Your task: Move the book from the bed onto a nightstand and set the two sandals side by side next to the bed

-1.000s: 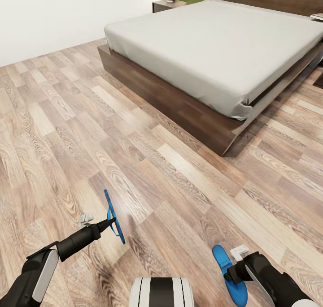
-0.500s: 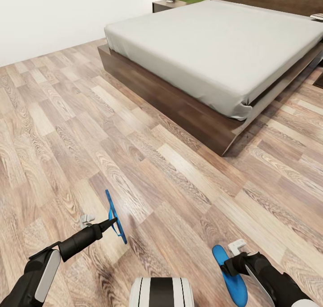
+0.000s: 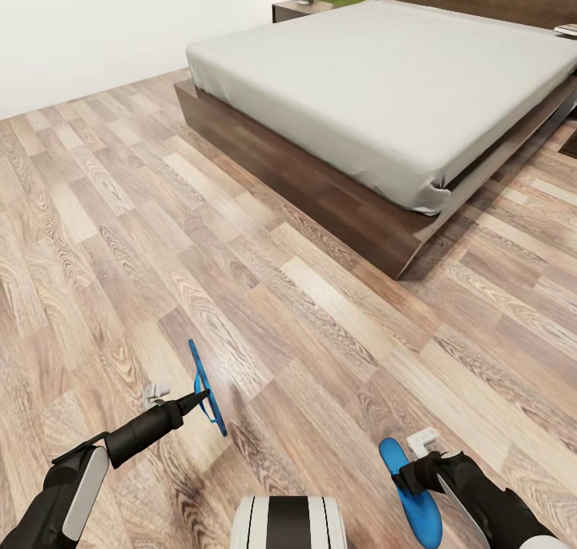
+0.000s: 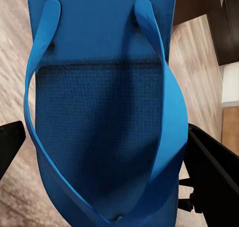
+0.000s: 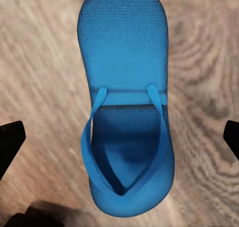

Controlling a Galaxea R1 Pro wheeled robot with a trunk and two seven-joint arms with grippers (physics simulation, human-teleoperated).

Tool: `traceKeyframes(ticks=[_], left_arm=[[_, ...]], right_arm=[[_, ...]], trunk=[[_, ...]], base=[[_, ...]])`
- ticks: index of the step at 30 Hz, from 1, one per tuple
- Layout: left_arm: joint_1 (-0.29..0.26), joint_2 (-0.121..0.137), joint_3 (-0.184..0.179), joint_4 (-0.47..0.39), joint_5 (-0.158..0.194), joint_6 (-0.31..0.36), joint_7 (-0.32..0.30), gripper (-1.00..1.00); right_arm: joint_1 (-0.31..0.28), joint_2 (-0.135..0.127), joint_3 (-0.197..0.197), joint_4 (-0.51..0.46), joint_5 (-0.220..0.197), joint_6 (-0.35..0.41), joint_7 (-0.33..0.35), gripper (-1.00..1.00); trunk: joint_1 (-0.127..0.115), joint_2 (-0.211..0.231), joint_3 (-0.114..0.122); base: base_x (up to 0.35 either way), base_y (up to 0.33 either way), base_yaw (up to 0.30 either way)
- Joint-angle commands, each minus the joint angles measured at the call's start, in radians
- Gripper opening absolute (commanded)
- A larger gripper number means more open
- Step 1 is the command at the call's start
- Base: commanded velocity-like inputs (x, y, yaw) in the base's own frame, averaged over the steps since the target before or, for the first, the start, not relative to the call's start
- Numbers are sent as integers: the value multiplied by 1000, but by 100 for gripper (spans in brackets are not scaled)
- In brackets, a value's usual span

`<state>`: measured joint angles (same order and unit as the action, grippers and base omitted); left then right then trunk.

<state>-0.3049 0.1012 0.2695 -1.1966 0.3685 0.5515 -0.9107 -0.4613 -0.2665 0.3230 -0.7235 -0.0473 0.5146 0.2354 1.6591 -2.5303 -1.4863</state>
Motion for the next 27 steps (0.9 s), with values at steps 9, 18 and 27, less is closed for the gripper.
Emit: traceKeyframes(ticks=[9,18,27], left_arm=[[0,0,1,0,6,7,-2,-100],[0,0,1,0,6,7,-2,-100],[0,0,-1,9,6,7,-1,-100]], right_arm=[[0,3,5,3,-8,-198,0,100],[0,3,4,49,-8,-255,1,100],[0,3,5,60,-8,-257,1,100]], trunk=[[0,0,-1],[0,0,-1],[2,-1,-20]], base=[[0,0,0],[0,0,0],[0,0,0]])
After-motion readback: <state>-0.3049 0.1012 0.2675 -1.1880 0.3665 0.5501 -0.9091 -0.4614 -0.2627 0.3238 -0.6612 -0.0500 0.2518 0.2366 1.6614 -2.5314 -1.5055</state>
